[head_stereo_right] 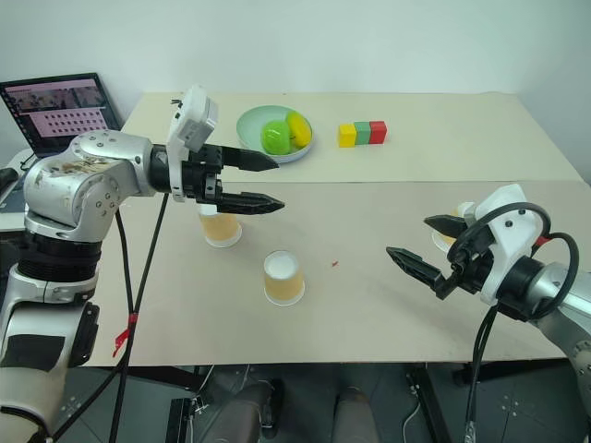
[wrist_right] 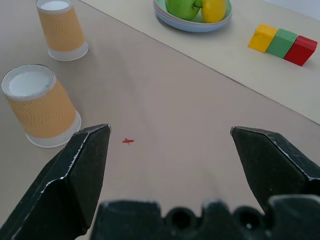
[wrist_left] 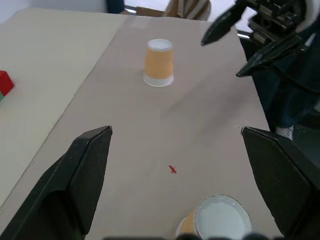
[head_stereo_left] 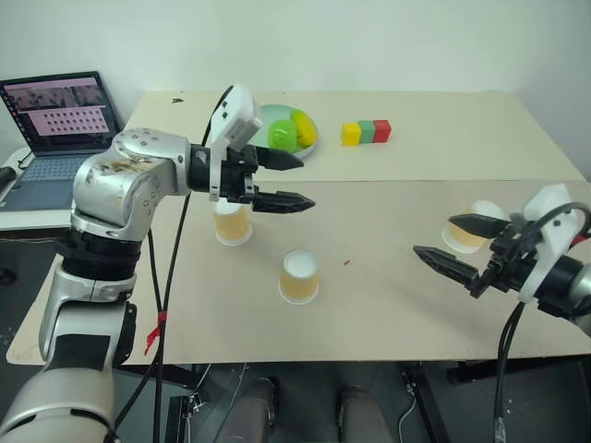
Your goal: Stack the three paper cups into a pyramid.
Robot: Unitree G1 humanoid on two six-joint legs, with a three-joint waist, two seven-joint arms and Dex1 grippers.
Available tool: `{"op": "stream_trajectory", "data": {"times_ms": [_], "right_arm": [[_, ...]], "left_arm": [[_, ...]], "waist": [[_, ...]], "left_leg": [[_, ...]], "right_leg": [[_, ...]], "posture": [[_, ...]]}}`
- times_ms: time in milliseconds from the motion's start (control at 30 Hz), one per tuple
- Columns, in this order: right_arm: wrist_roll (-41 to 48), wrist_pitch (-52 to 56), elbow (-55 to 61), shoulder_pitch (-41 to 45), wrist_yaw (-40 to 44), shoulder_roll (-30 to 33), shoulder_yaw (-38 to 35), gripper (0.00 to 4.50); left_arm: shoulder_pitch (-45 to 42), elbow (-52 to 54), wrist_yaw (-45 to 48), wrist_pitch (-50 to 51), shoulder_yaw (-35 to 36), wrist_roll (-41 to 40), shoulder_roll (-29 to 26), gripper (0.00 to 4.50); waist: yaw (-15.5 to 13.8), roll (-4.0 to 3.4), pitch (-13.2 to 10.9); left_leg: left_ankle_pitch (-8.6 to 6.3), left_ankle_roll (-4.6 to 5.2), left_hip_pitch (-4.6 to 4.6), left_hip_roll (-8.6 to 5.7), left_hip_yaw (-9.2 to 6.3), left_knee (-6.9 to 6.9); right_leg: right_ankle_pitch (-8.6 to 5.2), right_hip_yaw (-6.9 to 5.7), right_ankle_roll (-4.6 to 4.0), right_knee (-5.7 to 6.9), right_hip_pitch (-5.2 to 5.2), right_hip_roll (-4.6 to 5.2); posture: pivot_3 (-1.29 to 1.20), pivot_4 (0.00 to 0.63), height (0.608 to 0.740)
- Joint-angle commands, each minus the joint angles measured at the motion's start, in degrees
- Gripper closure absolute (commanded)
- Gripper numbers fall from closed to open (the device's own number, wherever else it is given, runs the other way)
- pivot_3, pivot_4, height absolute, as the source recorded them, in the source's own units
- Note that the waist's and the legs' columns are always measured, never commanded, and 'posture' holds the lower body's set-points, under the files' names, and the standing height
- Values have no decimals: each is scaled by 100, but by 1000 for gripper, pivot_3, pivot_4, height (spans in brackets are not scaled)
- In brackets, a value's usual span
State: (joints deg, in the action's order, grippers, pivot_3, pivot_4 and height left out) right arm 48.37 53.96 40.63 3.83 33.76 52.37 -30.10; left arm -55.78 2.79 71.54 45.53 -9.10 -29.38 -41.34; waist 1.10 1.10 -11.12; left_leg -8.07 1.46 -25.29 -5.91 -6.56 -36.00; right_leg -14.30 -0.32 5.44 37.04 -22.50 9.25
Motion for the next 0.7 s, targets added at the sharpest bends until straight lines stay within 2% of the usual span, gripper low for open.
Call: {"op": "stream_trajectory", "data": {"times_ms": [33, 200, 433, 700], "right_arm": [[265, 24, 48, 157, 115, 146, -6, 0], [62, -152, -235, 408, 188, 174, 424, 0], [-182, -330, -643, 800, 330, 164, 855, 0], [-576, -612, -1126, 1063, 620, 368, 890, 0]], "left_arm": [[226, 372, 526, -310, -156, 212, -585, 93], [579, 526, 677, -520, -305, 464, -989, 93], [1291, 1172, -3, -345, 46, 177, -519, 93], [1993, 1405, -285, -869, 29, 512, -609, 93]], "waist": [[22, 0, 0], [-24, 0, 0], [-85, 1, 0], [-38, 0, 0]], "left_leg": [[0, 0, 2, 3, 5, 3], [0, 1, 4, 8, 14, -1], [-5, 9, 1, 7, 17, -3], [-7, 11, 2, 9, 32, 2]], "right_leg": [[0, 5, -1, 0, -2, -1], [0, 11, -1, -1, -3, -3], [0, 13, -1, -10, -2, -1], [2, 30, -4, -4, -14, -4]], "posture": [[0, 150, 740], [0, 150, 740], [0, 150, 740], [0, 150, 740]]}}
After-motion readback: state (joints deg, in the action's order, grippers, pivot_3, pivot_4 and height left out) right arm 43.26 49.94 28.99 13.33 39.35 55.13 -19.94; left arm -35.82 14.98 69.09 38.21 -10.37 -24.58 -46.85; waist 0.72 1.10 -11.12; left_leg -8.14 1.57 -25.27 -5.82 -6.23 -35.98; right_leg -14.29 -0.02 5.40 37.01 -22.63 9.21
